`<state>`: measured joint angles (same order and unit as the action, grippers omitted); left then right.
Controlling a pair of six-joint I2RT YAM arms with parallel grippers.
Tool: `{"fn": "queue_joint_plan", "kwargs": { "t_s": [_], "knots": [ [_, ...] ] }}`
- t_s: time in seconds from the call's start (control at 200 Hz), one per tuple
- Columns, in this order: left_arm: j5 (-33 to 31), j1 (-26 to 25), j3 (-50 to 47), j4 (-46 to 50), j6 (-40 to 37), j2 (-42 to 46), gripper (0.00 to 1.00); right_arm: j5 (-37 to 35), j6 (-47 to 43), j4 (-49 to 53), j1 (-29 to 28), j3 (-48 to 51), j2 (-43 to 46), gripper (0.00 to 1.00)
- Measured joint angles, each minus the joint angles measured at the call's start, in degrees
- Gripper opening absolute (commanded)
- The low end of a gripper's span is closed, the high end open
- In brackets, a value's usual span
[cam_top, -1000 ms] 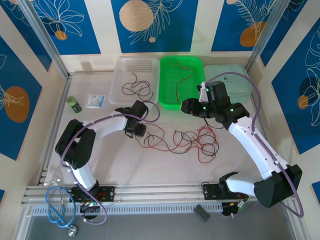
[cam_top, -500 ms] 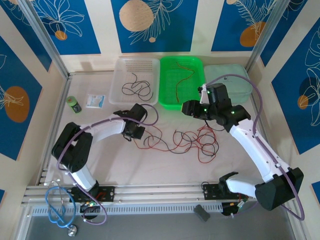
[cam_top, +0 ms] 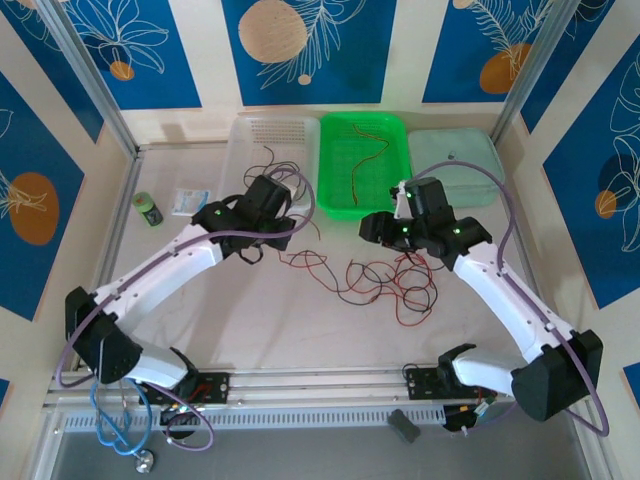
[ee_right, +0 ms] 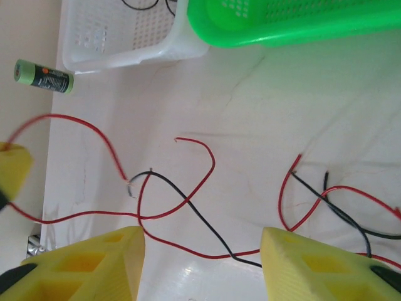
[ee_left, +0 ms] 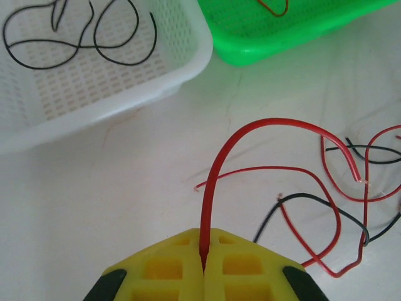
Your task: Untangle the cables
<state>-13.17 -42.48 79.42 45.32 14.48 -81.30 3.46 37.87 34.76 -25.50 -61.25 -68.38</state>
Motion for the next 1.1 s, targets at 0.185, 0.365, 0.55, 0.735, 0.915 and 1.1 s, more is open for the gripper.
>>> {"fn": "queue_joint_plan", "kwargs": {
  "t_s": [0.185,0.365,0.55,0.735,0.915,1.1],
  "knots": [
    [-1.5,-0.1,1.8,2.8,0.0,0.2,0.0,1.4,2.8,-2.8,-4.4,1.3,-4.7,0.5],
    [-2.5,-0.2,5.3,3.9,-1.2,0.2,0.0,1.5,4.4,-5.2,-9.6,4.1,-10.4,0.5],
    [-3.7,-0.2,8.8,4.0,-2.4,0.3,0.0,1.4,4.6,-7.5,-12.1,6.9,-14.2,0.5],
    [-4.9,-0.2,11.6,4.7,-3.6,0.3,0.0,1.0,5.0,-10.2,-12.8,7.9,-19.5,0.43],
    [-6.1,-0.2,16.2,6.5,-5.0,0.5,0.0,1.0,6.6,-12.9,-14.4,7.9,-28.4,0.27],
    [-8.0,-0.2,21.6,8.8,-7.0,2.2,0.0,-0.5,7.5,-11.2,-14.7,7.3,-30.9,0.02]
  ]
}}
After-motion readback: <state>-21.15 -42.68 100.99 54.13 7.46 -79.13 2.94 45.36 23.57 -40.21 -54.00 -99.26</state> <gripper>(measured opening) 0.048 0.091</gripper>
